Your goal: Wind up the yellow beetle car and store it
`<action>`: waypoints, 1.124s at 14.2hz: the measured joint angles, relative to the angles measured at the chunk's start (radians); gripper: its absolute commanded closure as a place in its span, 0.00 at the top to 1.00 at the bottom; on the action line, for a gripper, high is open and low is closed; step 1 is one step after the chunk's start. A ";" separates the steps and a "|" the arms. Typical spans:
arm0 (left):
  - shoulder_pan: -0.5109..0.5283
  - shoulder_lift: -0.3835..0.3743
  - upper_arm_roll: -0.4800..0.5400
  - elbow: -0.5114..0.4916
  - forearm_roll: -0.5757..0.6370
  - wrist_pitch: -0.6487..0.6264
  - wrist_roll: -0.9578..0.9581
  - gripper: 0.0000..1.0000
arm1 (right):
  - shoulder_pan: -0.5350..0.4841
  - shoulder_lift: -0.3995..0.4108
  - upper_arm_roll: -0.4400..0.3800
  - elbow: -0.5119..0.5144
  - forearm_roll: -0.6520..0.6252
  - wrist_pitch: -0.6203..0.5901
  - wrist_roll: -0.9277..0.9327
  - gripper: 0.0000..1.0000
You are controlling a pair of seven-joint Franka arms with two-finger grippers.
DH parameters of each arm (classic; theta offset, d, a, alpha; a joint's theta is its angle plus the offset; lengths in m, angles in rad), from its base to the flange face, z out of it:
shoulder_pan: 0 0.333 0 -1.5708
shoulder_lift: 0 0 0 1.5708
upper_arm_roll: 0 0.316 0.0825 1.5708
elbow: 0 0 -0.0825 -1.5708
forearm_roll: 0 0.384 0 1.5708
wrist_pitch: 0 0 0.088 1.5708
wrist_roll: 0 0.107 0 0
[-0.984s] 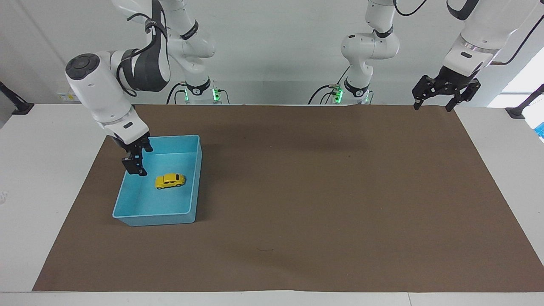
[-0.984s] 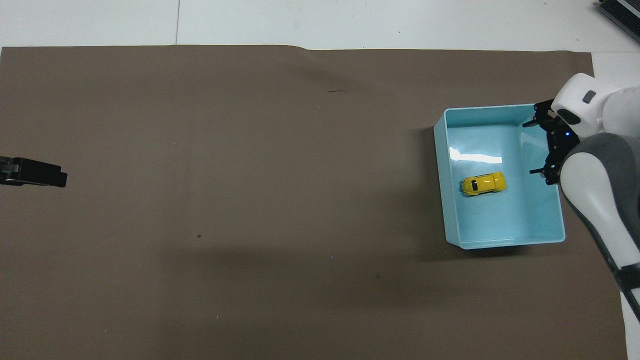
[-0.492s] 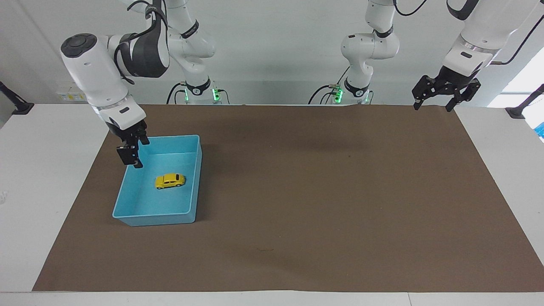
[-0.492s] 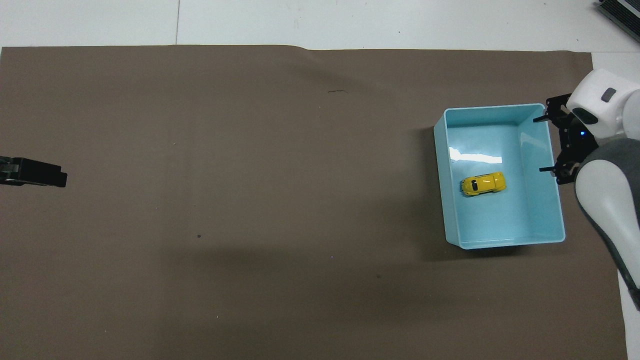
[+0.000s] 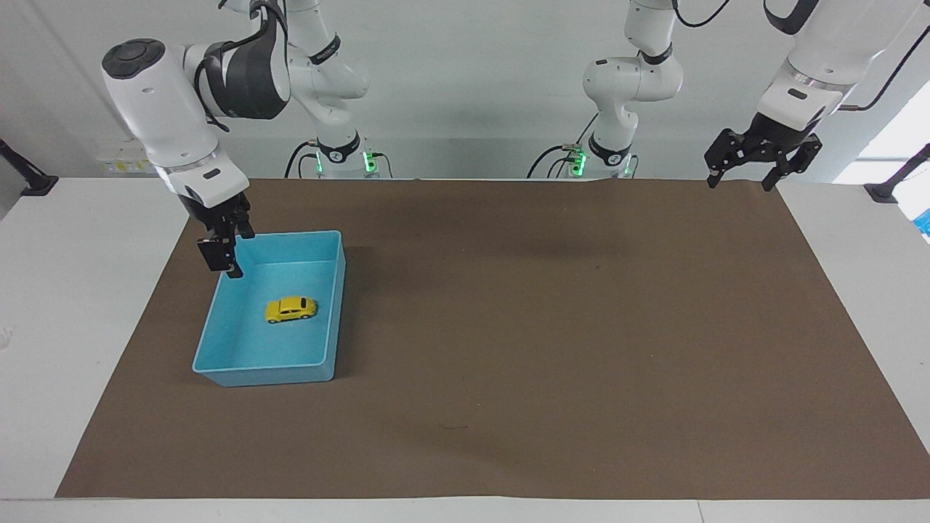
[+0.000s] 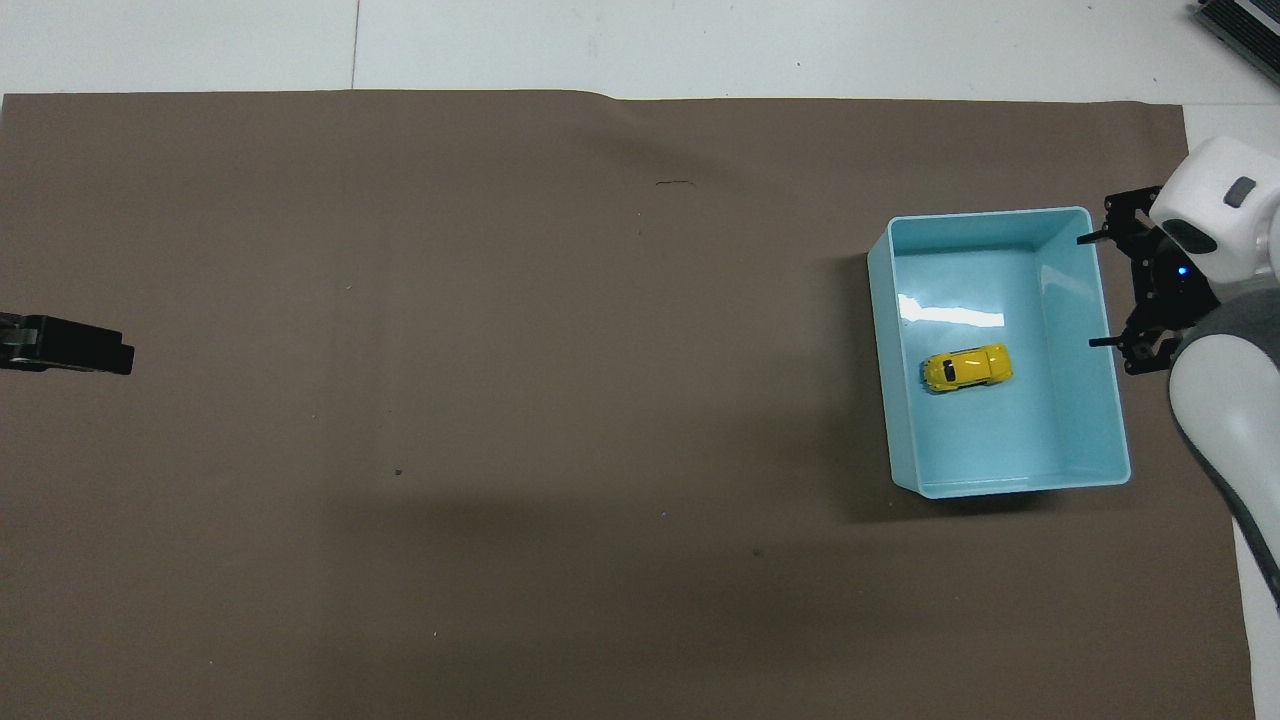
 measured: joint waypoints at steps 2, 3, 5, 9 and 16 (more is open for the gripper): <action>0.000 0.000 0.000 0.000 0.000 0.000 0.000 1.00 | 0.056 0.000 -0.042 0.000 0.001 0.000 0.001 1.00; 0.000 0.000 0.000 0.000 0.000 0.000 0.000 1.00 | 0.080 0.000 -0.060 0.000 0.001 0.000 0.005 1.00; 0.000 0.000 0.000 0.000 0.000 0.000 0.000 1.00 | 0.110 -0.002 -0.081 0.001 0.002 0.002 0.065 1.00; 0.000 0.000 0.000 0.000 0.000 0.000 0.000 1.00 | 0.168 -0.017 -0.086 0.007 0.002 0.003 0.338 1.00; 0.000 0.000 0.000 0.000 0.000 0.000 0.000 1.00 | 0.174 -0.050 -0.138 0.033 0.002 -0.041 0.577 1.00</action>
